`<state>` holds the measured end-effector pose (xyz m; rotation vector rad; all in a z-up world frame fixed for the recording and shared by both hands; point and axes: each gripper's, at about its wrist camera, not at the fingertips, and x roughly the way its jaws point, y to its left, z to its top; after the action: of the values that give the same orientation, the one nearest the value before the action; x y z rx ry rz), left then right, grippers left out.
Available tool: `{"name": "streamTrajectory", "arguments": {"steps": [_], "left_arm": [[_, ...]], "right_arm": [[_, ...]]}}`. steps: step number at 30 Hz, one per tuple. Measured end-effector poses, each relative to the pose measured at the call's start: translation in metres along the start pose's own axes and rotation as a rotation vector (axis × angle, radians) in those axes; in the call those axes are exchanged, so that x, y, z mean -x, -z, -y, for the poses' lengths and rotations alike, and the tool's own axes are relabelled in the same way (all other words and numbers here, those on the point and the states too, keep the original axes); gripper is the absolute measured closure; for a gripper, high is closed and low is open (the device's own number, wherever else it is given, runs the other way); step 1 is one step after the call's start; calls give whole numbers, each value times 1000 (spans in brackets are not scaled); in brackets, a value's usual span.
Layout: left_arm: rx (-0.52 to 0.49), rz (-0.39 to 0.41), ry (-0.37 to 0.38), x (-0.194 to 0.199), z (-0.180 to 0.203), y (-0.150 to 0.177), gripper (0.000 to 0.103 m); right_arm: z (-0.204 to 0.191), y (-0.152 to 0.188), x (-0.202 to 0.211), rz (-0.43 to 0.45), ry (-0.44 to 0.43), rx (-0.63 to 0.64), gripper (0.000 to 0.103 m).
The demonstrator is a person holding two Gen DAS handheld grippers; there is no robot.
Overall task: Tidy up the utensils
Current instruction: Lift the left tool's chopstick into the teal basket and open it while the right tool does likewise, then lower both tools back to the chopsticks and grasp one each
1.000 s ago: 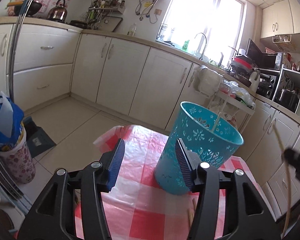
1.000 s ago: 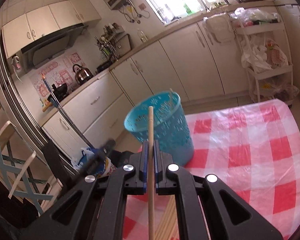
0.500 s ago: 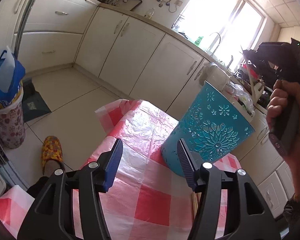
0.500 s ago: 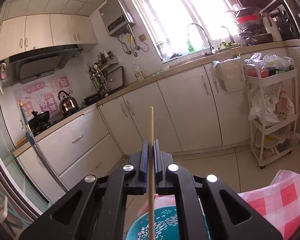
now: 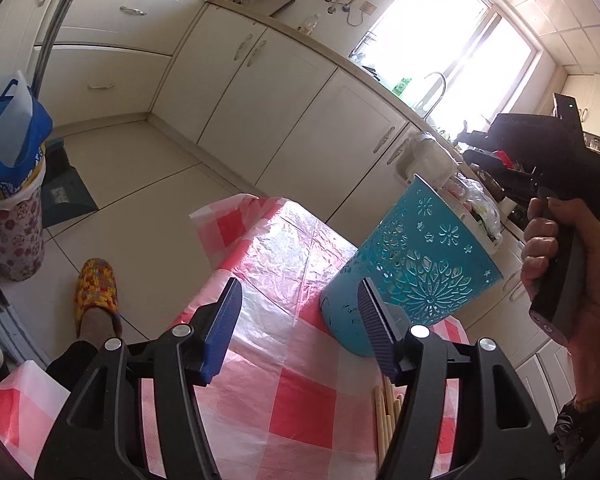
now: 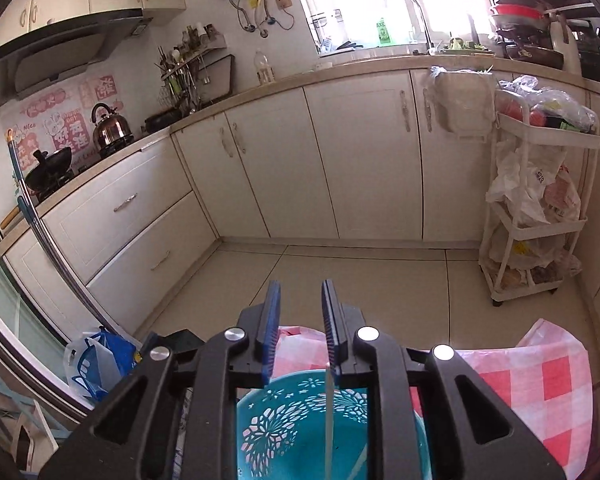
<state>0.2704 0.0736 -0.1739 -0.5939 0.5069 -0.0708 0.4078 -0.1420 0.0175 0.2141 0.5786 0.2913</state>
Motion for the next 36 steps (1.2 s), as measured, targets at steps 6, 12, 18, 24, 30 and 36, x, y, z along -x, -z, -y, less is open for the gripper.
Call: {"name": "streamTrajectory", "arguments": {"steps": [6,12,18,24,30,36], "left_arm": [[-56,-27,-16,12,11,0,43],[-136,-125,-47,18,22,12,42],[-240,-237,-41,15,48,39,42],[-311,-298,-53,10,64,59,42],[-383,-362,-68,-10,83,73,42],[-473,-441,-128,-41,99,87,42]], "right_arm": [[23,26,85,124,-6,-41,64],[56,149,106,-147,69,-35,79],[65,234,78,-372,66,-43,92],[53,250,57,-394,113,49,92],[49,256,61,-397,131,151,95],[69,257,75,-404,130,137,96]]}}
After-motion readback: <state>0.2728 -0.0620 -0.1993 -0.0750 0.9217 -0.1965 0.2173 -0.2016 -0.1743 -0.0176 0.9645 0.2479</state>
